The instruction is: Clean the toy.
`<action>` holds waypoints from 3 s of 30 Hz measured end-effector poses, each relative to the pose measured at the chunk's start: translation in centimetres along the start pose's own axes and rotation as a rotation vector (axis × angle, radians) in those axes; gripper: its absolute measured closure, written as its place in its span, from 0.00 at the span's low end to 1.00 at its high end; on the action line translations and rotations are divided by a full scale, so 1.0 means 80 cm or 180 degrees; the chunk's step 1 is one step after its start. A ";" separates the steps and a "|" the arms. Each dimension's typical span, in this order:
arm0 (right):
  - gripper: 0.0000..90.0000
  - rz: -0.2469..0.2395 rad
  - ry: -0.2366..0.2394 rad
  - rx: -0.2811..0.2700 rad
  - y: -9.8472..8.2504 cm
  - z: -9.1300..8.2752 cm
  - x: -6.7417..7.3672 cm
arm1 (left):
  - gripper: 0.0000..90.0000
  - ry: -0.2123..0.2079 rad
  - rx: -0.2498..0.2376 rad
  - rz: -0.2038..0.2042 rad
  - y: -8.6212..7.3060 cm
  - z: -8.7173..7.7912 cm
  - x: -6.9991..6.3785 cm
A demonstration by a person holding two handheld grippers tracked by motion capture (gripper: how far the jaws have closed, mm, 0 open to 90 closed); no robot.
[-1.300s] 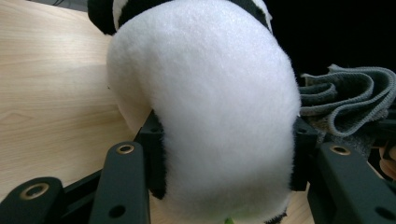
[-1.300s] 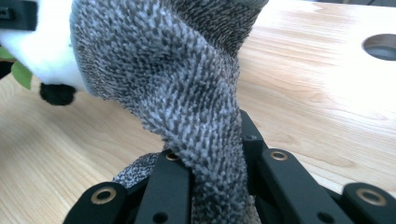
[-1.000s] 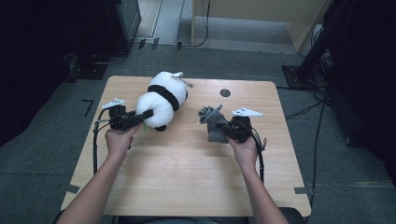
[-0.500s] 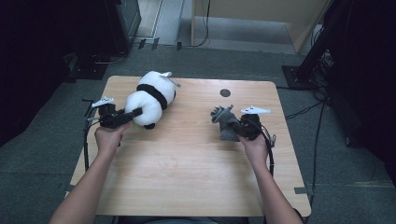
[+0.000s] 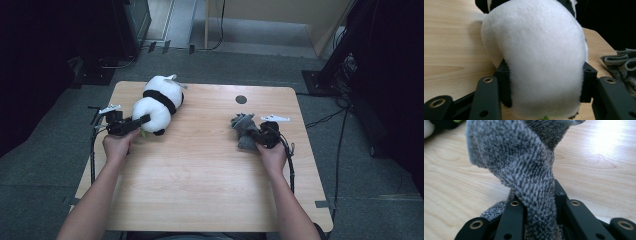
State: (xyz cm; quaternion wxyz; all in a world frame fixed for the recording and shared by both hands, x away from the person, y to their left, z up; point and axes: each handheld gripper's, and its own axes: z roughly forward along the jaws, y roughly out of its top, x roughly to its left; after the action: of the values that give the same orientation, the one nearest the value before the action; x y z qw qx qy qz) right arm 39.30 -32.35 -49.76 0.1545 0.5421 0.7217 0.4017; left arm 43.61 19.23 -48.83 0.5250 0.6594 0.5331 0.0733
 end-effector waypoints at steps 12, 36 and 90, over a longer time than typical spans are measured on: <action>0.78 0.0018 -0.0098 0.0074 0.004 0.022 -0.007 | 0.28 0.0072 0.0000 0.0216 -0.001 0.006 0.006; 0.26 0.0096 -0.0027 0.0218 0.015 0.005 -0.002 | 0.03 0.0516 0.0163 0.0715 0.022 -0.017 -0.009; 0.30 -0.0484 -0.0050 0.0350 -0.083 -0.068 -0.010 | 0.18 0.0404 0.0523 0.1288 -0.085 -0.053 -0.062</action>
State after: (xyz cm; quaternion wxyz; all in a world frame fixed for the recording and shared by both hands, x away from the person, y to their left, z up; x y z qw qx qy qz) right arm 31.61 -35.91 -51.48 0.1603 0.4966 0.7805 0.3443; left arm 34.47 17.19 -49.92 0.4095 0.7876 0.4261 0.1747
